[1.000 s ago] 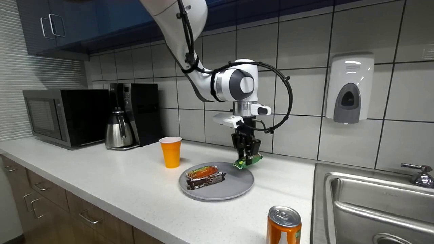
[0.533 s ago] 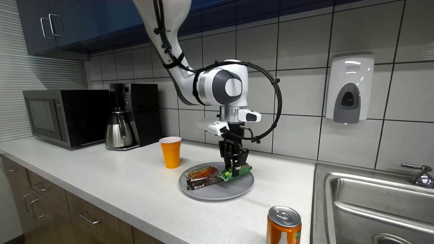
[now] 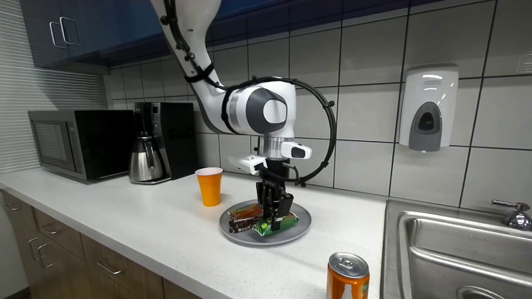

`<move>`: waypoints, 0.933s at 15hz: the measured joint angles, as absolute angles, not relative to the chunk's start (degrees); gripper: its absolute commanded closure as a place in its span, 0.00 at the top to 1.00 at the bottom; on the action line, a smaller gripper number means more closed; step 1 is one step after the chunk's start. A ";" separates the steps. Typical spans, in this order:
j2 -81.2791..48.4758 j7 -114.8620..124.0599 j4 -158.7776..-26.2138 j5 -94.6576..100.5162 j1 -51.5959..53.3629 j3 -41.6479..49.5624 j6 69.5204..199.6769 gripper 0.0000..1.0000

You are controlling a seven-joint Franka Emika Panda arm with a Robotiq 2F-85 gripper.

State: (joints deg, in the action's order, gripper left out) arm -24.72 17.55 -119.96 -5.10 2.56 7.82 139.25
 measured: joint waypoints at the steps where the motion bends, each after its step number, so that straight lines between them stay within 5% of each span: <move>1: -24.45 17.62 -120.48 -5.10 2.56 7.82 139.25 0.75; 5: -23.43 17.80 -121.82 -5.10 2.56 7.72 139.25 0.99; 14: -17.39 18.00 -125.02 -1.42 3.57 7.19 139.26 1.00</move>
